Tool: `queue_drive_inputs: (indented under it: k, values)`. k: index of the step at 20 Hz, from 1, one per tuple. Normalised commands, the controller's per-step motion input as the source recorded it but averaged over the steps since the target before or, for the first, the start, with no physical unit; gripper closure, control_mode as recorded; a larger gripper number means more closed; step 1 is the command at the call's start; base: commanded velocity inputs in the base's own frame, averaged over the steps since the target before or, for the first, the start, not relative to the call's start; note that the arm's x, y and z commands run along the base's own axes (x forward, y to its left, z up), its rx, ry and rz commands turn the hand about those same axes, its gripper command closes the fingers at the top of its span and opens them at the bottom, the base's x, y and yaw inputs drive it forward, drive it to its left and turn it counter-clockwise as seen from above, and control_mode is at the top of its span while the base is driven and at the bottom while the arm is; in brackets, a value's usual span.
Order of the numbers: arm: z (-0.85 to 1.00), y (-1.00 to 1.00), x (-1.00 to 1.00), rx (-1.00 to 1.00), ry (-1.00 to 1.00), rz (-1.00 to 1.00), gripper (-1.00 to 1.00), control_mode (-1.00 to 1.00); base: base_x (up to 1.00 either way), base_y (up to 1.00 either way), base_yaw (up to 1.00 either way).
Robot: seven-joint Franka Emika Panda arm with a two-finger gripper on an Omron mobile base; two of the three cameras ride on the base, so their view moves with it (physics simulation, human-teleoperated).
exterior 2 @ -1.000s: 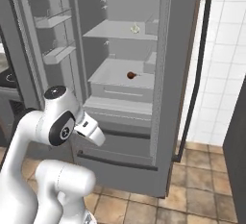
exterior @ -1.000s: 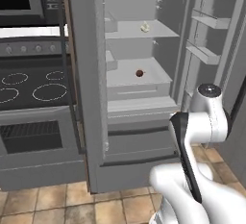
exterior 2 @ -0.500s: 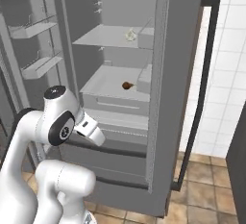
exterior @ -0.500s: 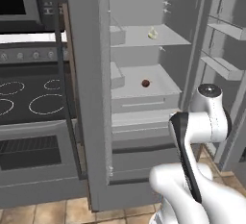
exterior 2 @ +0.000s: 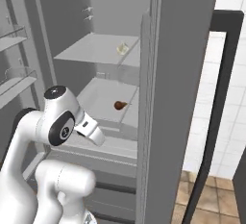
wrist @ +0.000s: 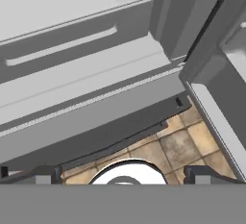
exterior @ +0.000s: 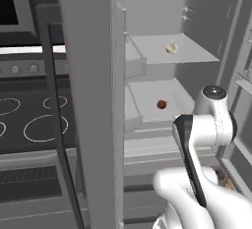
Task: Retrieve the bottle and the shaker from the cabinet and place them next to the mixing bowl on the counter. Then add garlic from the fridge to the mixing bowl.
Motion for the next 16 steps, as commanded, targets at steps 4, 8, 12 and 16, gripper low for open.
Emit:
queue_drive_inputs:
  k: [4,8,12,16]
  values:
    - [0.00,0.00,0.00,0.00,0.00,0.00,-1.00,1.00,0.47,-0.05,0.06]
    - [0.00,0.00,0.00,0.00,0.00,0.00,-1.00,1.00,0.41,-0.04,0.08]
    - [0.00,0.00,0.00,0.00,0.00,0.00,-1.00,1.00,0.27,0.00,0.07]
    - [0.00,0.00,0.00,0.00,0.00,0.00,-1.00,1.00,0.19,0.00,0.03]
